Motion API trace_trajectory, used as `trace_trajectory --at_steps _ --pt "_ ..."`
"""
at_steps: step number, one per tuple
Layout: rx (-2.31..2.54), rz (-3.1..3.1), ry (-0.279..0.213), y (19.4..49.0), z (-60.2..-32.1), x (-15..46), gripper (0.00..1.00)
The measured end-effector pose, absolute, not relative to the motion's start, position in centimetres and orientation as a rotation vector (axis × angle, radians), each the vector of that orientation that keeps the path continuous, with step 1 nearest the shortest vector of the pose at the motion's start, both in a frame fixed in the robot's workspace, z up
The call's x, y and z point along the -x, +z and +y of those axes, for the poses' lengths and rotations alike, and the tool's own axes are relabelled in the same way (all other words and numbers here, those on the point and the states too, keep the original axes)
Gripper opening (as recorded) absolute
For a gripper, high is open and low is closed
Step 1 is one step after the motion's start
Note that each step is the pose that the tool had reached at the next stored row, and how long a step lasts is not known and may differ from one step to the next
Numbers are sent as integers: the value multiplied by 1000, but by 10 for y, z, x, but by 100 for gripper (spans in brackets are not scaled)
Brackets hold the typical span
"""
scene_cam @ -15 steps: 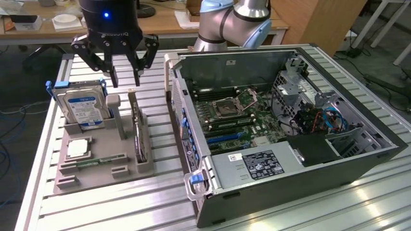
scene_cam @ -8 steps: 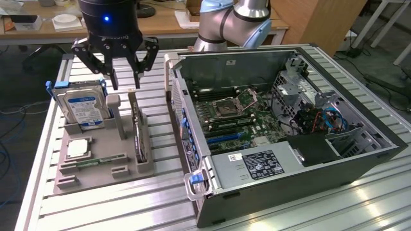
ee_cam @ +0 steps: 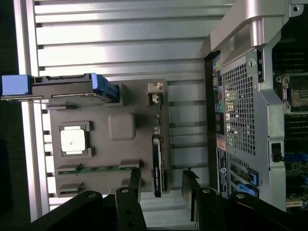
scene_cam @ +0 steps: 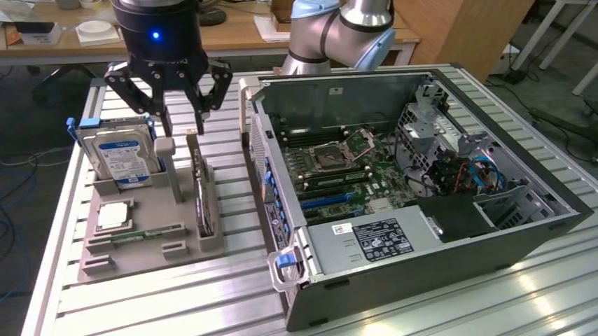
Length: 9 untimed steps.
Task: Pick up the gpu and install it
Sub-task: 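Pick up the gpu and move the gpu toward the slot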
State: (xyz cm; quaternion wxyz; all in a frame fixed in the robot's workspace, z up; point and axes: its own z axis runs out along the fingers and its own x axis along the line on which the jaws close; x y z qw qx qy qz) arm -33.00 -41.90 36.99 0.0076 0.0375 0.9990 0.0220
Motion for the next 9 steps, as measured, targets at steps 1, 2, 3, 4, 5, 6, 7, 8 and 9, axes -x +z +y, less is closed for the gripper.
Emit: trace_trajectory --at_steps 1,2,3,4,5,6,7,8,9 --pt "-117 3124 69 369 -420 330 47" --pt "-117 3124 69 369 -420 330 47" --pt "-117 3125 69 368 -421 330 47" --pt "-117 3125 69 368 -421 330 47" --pt "-117 3125 69 367 -422 330 47" --pt "-118 3126 68 367 -422 330 47" --pt "-117 3126 69 366 -423 330 47" --pt "-117 3127 69 365 -423 330 47" --pt "-118 3127 69 365 -423 330 47"
